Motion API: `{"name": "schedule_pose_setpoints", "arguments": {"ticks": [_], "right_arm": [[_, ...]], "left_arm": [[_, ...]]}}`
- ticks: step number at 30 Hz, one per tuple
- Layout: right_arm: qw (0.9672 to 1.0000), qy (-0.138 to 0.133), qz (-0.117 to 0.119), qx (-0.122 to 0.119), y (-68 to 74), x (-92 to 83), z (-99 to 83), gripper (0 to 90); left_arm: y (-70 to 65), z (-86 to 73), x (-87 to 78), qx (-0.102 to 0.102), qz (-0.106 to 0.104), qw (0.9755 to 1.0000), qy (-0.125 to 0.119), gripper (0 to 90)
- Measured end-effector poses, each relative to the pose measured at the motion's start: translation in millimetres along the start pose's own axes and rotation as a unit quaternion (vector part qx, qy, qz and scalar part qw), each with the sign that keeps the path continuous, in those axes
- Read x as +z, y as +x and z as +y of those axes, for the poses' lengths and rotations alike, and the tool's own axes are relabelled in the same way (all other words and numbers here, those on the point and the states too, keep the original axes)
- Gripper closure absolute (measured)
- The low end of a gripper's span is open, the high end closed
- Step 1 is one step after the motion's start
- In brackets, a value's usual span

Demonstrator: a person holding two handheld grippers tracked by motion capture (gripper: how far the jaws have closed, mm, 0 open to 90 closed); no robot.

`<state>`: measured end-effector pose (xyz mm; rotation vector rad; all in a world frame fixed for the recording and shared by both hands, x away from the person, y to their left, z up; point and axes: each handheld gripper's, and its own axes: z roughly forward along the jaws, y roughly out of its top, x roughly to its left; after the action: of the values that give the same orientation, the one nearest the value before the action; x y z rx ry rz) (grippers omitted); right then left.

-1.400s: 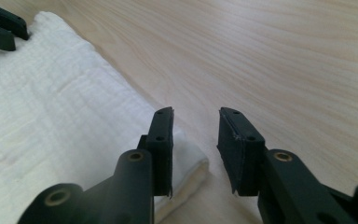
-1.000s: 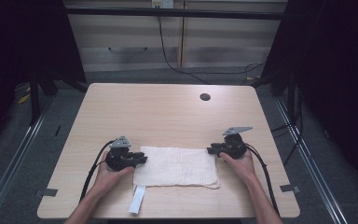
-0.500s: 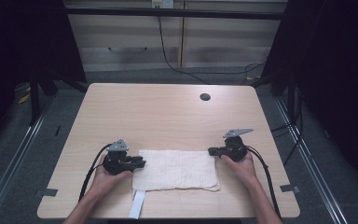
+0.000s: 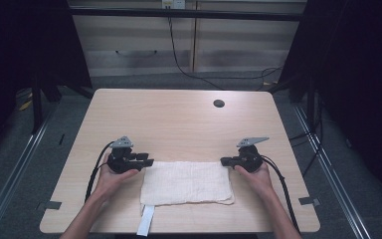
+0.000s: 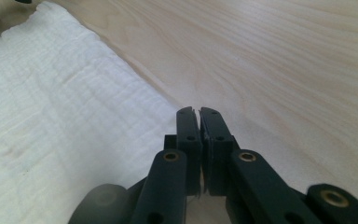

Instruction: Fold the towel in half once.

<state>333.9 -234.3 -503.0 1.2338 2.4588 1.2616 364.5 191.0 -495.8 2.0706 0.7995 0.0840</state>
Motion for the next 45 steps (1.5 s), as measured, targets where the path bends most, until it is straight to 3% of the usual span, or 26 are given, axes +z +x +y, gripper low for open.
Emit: {"name": "schedule_pose_setpoints", "arguments": {"ticks": [6,12,17,25,32,36,45], "right_arm": [[1.0000,0.000,0.000,0.000,0.8,0.2,-0.2,87.5],[1.0000,-0.001,-0.001,0.000,1.0,0.4,-0.5,87.4],[1.0000,-0.004,-0.002,0.002,0.7,-1.3,-0.4,87.4],[0.9999,-0.010,-0.001,0.001,1.0,-4.0,0.6,87.4],[0.9997,-0.022,0.003,0.006,0.3,-6.5,2.7,87.4],[0.9996,-0.028,0.003,0.005,-0.1,-7.0,3.8,87.5],[0.9988,-0.048,0.005,-0.011,8.3,-12.1,11.6,87.5]], "left_arm": [[3.7,-4.6,9.6,-0.001,0.004,0.9998,0.020,57.0],[-0.8,-6.8,11.2,0.017,0.005,0.9996,0.023,56.1],[-6.5,-10.2,9.8,0.032,-0.009,0.9992,0.025,60.7],[-11.8,-13.6,7.5,0.048,-0.001,0.9984,0.029,81.7],[-9.0,-12.9,7.7,0.030,-0.008,0.9993,0.022,84.0],[-6.9,-9.1,2.2,0.022,-0.008,0.9997,0.004,84.2],[-6.9,-1.8,-9.1,0.023,-0.011,0.9994,-0.022,84.2]]}}
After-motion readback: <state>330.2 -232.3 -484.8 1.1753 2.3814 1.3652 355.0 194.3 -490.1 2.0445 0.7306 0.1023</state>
